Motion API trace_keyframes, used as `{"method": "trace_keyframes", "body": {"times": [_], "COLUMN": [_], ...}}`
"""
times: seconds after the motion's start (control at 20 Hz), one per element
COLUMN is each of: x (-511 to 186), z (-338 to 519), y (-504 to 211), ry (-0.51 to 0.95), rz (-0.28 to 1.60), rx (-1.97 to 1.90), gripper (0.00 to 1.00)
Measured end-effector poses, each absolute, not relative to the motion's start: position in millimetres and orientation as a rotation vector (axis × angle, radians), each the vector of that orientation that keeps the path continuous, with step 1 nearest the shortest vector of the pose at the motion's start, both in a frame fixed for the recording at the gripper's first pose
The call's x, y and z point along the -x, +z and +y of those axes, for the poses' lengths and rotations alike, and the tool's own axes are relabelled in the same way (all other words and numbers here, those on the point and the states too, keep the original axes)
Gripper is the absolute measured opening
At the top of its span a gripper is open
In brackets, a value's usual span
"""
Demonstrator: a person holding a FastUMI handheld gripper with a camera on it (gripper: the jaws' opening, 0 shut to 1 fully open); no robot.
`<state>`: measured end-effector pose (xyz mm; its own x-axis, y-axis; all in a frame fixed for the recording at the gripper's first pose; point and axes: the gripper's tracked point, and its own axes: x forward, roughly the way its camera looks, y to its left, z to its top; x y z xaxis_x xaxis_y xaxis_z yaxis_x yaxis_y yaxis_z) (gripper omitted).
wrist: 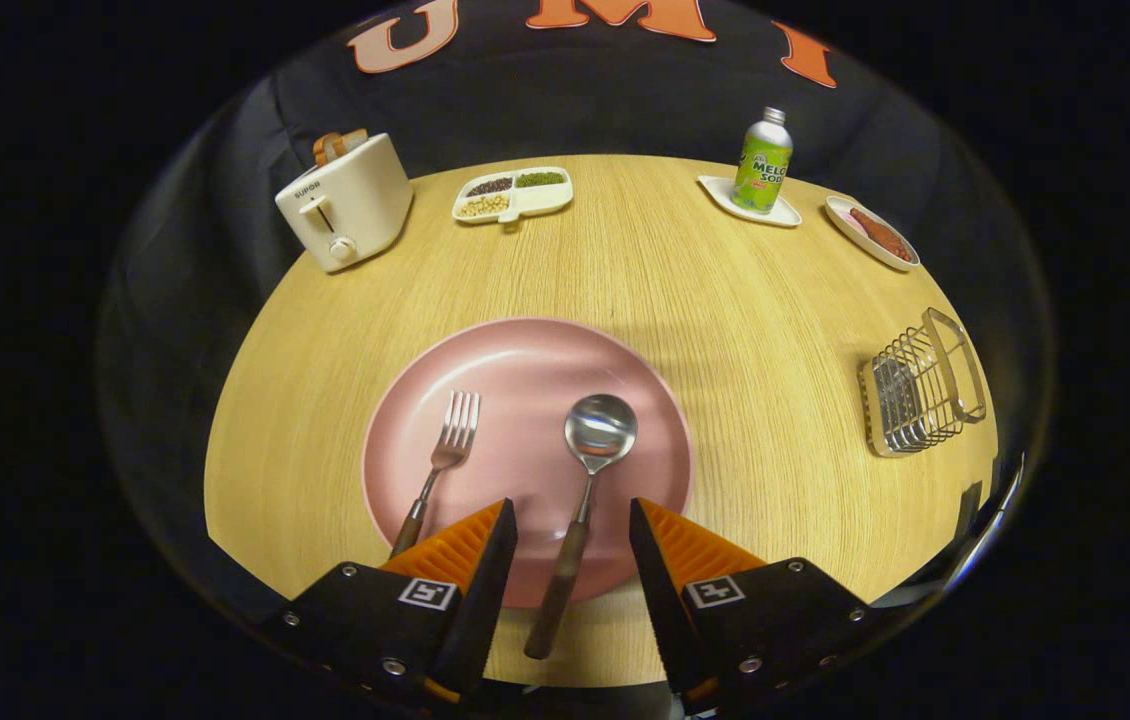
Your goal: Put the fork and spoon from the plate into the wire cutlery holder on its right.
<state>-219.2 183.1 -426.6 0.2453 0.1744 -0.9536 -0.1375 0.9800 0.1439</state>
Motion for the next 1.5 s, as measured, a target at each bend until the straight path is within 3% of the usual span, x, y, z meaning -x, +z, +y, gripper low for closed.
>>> {"method": "trace_keyframes", "body": {"times": [0.2,0.55,0.7,1.05,1.5], "x": [222,221,222,206,166], "z": [183,183,181,177,113], "y": [-443,-450,-450,-428,-370], "ry": [0.212,0.226,0.241,0.29,0.206], "rz": [1.344,1.38,1.41,1.339,1.205], "rx": [-0.006,0.029,0.004,-0.023,-0.099], "gripper": [0.53,0.18,0.1,0.05,0.05]}}
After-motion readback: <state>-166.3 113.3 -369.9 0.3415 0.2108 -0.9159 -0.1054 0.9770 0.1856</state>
